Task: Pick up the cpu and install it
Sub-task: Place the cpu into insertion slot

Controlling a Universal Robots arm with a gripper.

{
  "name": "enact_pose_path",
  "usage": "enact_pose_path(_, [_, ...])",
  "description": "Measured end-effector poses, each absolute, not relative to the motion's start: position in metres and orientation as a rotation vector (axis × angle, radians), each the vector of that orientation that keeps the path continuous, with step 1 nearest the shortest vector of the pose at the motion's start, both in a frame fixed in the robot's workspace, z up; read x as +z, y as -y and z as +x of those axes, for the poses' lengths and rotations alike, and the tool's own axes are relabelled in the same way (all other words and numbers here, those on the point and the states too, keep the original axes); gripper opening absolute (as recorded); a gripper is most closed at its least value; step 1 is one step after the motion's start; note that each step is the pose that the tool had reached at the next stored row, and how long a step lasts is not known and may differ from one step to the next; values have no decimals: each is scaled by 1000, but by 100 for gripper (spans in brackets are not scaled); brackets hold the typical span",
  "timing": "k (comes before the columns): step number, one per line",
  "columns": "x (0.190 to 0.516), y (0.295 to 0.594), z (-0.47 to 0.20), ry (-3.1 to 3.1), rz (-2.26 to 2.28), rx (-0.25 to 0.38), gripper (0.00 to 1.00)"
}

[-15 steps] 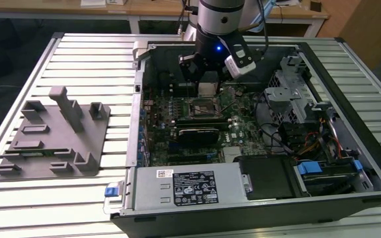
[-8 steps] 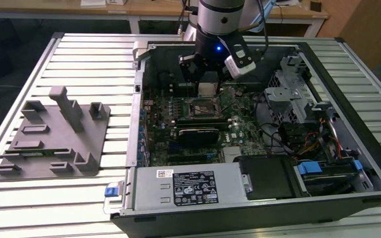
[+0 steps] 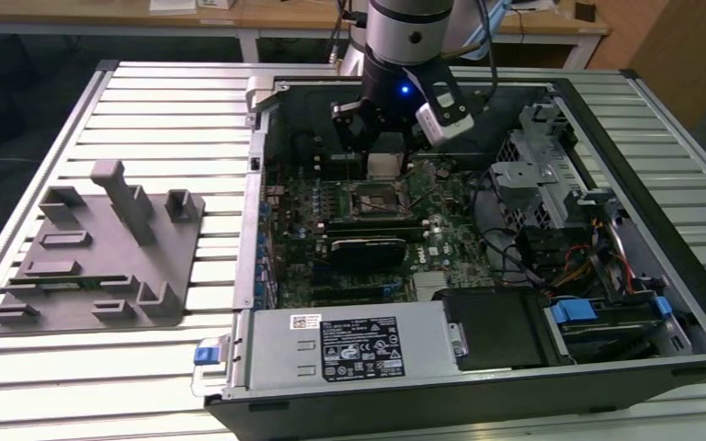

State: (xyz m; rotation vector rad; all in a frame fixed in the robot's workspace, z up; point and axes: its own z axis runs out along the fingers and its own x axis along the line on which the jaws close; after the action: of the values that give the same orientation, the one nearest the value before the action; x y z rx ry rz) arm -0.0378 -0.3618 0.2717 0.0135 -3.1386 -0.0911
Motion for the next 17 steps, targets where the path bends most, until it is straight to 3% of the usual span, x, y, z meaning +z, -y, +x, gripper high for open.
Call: enact_pose_path(17, [272,362,-38,3119,-416,-91,54])
